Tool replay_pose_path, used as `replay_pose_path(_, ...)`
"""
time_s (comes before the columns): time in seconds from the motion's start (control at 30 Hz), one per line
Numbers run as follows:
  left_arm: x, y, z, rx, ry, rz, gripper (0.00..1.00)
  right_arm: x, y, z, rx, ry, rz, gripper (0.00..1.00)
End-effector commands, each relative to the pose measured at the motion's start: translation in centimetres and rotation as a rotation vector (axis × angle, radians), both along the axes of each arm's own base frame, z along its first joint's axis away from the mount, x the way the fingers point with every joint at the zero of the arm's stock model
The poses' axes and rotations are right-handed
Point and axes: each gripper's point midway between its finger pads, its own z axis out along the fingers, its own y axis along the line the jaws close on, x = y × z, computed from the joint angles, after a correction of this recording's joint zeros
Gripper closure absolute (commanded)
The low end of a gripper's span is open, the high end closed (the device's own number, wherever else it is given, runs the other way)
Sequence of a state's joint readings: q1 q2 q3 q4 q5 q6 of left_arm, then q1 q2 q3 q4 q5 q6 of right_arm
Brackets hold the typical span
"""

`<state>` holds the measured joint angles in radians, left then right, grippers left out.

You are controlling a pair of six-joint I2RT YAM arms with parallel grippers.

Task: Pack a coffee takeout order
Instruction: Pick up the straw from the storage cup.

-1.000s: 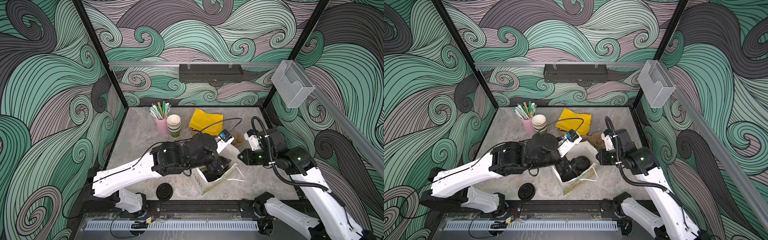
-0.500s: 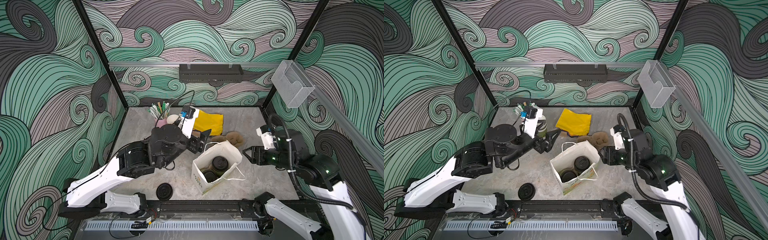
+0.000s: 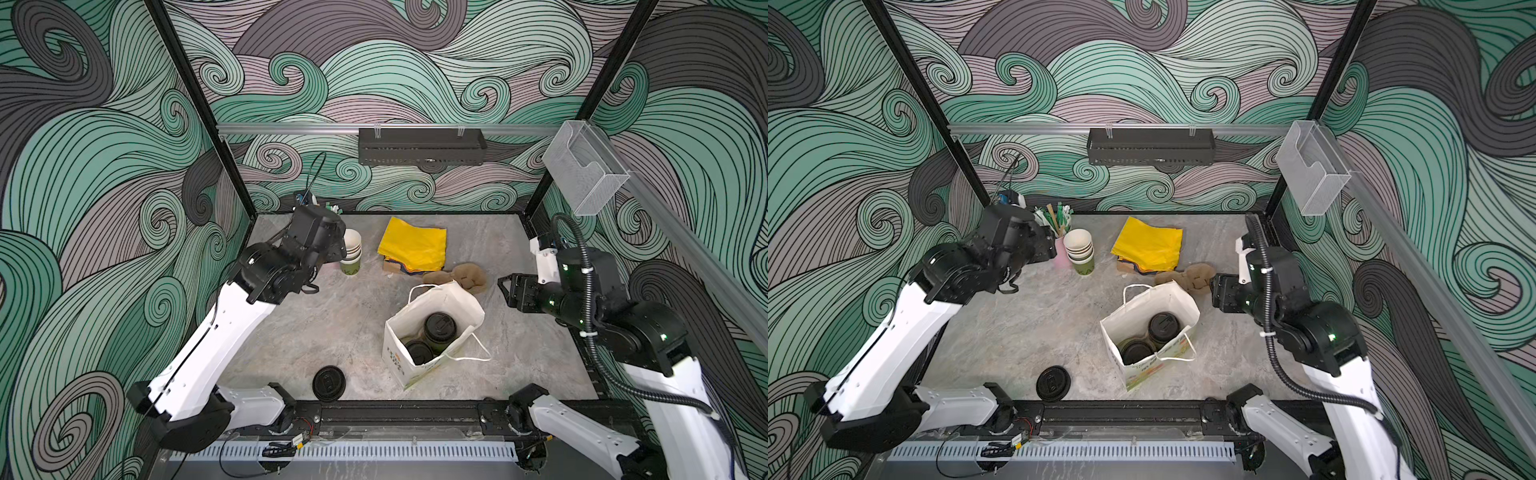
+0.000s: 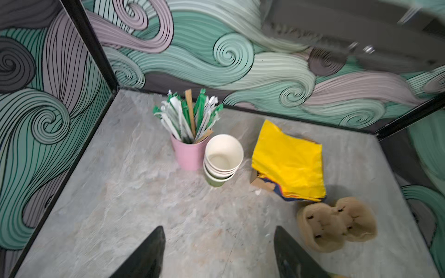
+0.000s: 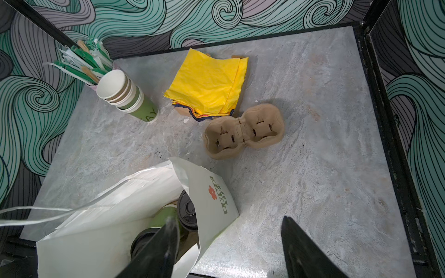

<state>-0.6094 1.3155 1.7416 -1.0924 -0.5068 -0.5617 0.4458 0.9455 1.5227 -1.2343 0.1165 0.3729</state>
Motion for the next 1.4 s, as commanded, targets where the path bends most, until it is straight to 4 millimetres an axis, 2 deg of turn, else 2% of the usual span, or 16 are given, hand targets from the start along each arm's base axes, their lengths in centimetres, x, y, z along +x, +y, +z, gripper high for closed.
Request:
replay_pose_path(0.0, 0.4, -0.1, -4.0, 0.066, 0.206, -0.112, 0.31, 0.5, 0.0, 0.2, -0.008, -0.021, -0.002, 0.31)
replay_pose_path(0.03, 1.0, 0.0, -4.4, 0.077, 0.221, -0.132, 0.33, 0.6, 0.1, 0.1, -0.014, -0.017, 0.002, 0.31)
replay_pose_path(0.07, 2.2, -0.5, -6.0, 0.095, 0.267, -0.167, 0.33, 0.7, 0.2, 0.0, -0.018, -0.014, 0.009, 0.31)
replay_pose_path(0.23, 6.3, 0.0, -8.9, 0.199, 0.355, -0.190, 0.39, 1.0, 0.8, -0.2, -0.025, 0.002, 0.036, 0.31)
replay_pose_path(0.37, 9.0, 0.6, -10.1, 0.277, 0.388, -0.186, 0.42, 1.1, 1.0, -0.2, -0.022, 0.009, 0.050, 0.31)
replay_pose_path(0.57, 12.3, 0.9, -11.0, 0.270, 0.386, -0.196, 0.45, 1.1, 1.0, -0.3, -0.034, 0.012, 0.056, 0.31)
replay_pose_path(0.77, 15.1, 0.9, -11.7, 0.288, 0.363, -0.215, 0.53, 1.3, 1.3, -0.5, -0.035, 0.023, 0.064, 0.31)
replay_pose_path(1.0, 17.0, 0.6, -12.8, 0.312, 0.377, -0.243, 0.62, 1.2, 1.1, -0.4, -0.039, 0.022, 0.062, 0.31)
replay_pose_path(1.37, 17.5, 1.4, -13.2, 0.338, 0.388, -0.222, 0.80, 0.8, 0.6, -0.2, -0.050, 0.017, 0.052, 0.30)
